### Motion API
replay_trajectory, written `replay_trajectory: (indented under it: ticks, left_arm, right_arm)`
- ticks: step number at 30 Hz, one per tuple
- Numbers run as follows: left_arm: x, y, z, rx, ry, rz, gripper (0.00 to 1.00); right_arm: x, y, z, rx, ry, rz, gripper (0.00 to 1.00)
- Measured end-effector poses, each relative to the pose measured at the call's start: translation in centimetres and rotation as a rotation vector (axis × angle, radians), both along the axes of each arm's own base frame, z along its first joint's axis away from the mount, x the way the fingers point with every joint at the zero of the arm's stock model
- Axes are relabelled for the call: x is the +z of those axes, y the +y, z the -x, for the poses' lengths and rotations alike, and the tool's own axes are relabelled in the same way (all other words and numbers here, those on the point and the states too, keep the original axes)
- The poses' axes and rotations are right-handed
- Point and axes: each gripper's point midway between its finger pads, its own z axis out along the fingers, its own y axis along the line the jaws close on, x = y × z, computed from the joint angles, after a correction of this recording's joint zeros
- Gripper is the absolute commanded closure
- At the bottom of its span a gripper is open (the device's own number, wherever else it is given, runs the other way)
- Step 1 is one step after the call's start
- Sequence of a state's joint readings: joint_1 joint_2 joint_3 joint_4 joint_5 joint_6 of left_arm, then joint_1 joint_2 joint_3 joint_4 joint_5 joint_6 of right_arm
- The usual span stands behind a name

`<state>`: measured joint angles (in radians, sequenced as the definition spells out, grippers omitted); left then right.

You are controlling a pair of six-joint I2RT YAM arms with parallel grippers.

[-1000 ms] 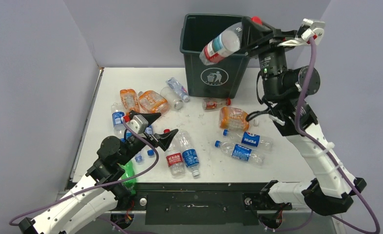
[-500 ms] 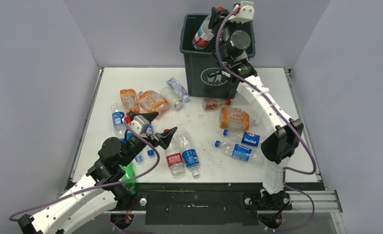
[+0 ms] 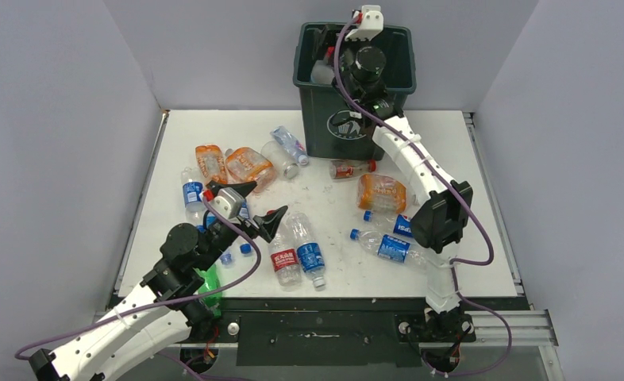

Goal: Put the plastic bottles in the bin
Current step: Place the plastic bottle in the trash bin, then pick up the plastic bottle at the center of the board.

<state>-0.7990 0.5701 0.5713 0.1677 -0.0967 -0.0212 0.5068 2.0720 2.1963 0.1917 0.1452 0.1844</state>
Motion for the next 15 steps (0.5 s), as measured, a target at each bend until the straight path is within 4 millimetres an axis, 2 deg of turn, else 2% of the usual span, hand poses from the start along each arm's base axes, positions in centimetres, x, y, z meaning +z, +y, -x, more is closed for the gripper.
replay_trajectory:
  ticks: [4,11,13,15]
  left_arm:
    - [-0.2,-0.1,-0.1,0.000,0.006,-0.007,0.04]
    - [-0.7,-0.3,-0.3,0.001,0.015,-0.021,0.04]
    - [-0.7,-0.2,-0.3,0.005,0.017,-0.021,0.04]
    - [-0.7,0.0,-0.4,0.016,0.017,-0.020,0.04]
  right_arm:
    - [-0.3,0.2,0.1,0.017,0.027,0.001,0.08]
    - [1.1,0.0,0.9,0.029,0.028,-0.032,0.06]
    - [1.8,0.0,1.9,0.039,0.034,-0.036,0.06]
    - [2.5,0.0,4.1,0.053,0.041,-0.037,0.06]
